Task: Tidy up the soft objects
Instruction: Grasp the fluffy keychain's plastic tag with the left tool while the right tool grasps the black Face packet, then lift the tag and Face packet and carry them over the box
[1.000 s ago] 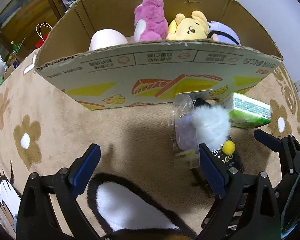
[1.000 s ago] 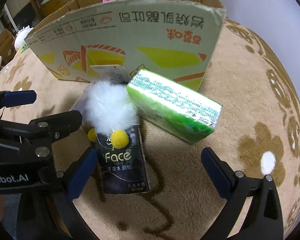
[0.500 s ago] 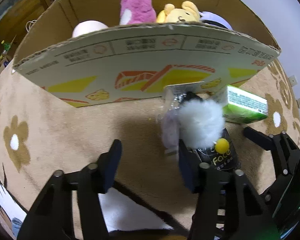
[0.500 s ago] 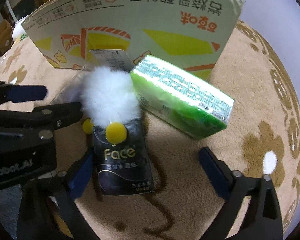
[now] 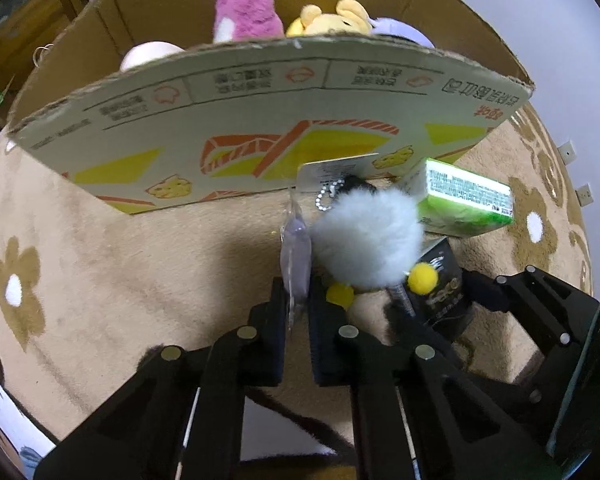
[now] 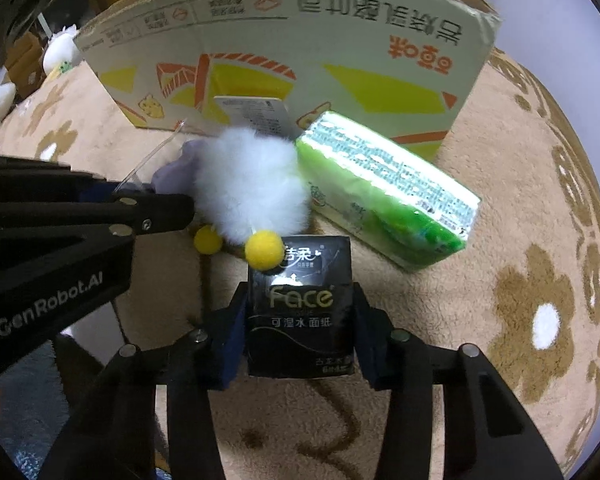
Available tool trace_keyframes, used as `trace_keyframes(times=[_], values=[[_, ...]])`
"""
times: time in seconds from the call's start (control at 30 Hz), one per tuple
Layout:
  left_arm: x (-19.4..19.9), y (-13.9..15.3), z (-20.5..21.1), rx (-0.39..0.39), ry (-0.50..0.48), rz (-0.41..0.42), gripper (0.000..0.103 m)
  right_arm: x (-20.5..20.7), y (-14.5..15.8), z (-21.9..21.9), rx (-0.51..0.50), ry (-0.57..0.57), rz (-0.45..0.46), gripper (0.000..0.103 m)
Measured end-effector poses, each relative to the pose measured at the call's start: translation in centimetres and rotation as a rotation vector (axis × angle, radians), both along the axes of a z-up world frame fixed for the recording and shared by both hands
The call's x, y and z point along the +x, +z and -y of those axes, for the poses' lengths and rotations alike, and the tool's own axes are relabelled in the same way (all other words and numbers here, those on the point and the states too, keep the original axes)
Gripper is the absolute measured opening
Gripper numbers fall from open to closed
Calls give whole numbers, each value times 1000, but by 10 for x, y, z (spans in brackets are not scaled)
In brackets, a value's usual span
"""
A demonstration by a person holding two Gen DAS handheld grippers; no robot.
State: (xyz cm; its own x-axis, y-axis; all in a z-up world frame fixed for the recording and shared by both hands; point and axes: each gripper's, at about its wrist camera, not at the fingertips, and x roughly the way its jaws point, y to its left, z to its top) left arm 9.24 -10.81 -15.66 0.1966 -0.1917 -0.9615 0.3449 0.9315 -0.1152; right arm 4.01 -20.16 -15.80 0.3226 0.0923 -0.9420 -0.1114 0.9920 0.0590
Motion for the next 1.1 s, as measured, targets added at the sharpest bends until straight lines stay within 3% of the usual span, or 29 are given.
trace_keyframes(times=[0.3, 0.53, 0.73, 1.1], values=[[-16, 21, -13, 19, 71, 102, 9, -13, 27, 25, 29, -56, 95, 49], [-34, 48, -26, 63, 99, 224, 9, -23, 68, 26, -3, -75, 277, 49], [-36, 77, -40, 44, 133, 319, 9, -25, 97, 15, -53, -65, 428, 49], [-47, 127, -39, 16, 110, 582, 9, -2, 140, 24, -42, -86, 572, 49]])
